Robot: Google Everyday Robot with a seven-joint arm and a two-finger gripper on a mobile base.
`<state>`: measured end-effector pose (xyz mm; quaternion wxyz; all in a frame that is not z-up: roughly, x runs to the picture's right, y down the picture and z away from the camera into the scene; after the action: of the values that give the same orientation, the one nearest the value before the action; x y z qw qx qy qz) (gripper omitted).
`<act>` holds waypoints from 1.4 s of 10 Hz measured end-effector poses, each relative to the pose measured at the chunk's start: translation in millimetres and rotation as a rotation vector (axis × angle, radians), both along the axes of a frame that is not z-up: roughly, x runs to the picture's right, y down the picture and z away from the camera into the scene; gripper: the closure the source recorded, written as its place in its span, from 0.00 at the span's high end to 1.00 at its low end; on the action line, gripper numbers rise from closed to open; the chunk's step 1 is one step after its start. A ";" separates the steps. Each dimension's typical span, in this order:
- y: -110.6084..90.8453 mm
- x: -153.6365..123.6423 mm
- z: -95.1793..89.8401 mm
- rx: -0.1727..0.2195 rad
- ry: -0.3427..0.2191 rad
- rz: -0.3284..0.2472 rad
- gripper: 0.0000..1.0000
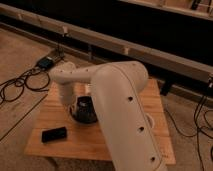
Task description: Drag the ceramic bowl in a circle
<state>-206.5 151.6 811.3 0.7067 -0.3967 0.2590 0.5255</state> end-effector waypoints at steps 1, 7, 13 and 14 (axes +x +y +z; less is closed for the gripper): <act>11.1 -5.1 -14.8 -0.036 -0.019 0.016 0.00; 46.7 55.0 -61.8 -0.175 0.071 0.042 0.00; 6.6 128.2 -15.4 -0.037 0.184 0.030 0.00; 2.4 125.8 -10.0 -0.016 0.167 0.020 0.00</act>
<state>-80.7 154.0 801.2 0.6740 -0.3596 0.3174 0.5619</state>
